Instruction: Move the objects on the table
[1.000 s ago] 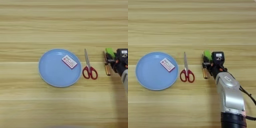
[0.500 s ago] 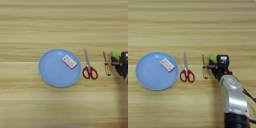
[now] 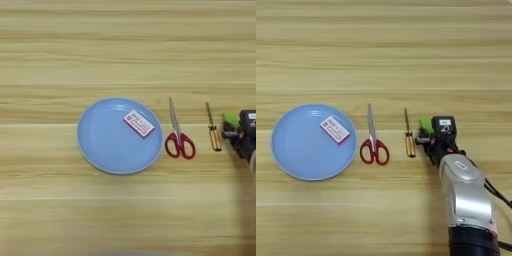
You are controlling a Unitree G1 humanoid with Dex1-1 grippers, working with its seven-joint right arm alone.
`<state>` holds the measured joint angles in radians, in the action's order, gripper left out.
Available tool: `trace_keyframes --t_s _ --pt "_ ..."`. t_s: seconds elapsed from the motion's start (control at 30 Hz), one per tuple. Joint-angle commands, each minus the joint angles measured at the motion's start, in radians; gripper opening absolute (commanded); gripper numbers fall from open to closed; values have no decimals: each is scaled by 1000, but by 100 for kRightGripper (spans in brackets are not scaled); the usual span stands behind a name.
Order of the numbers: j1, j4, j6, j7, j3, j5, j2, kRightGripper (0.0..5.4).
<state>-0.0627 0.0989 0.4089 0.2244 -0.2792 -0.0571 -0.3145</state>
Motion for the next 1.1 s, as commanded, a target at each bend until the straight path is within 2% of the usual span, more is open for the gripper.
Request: trace_keyframes --t_s 0.03,0.47,0.5,1.1 --pt "-51 -9 -15 -26 -7 16 -51 140" --pt "-56 27 -20 -35 -8 19 -61 140" --pt "-56 27 -21 -34 -7 19 -61 169" --pt "-52 1 -23 -31 -3 9 -55 353"
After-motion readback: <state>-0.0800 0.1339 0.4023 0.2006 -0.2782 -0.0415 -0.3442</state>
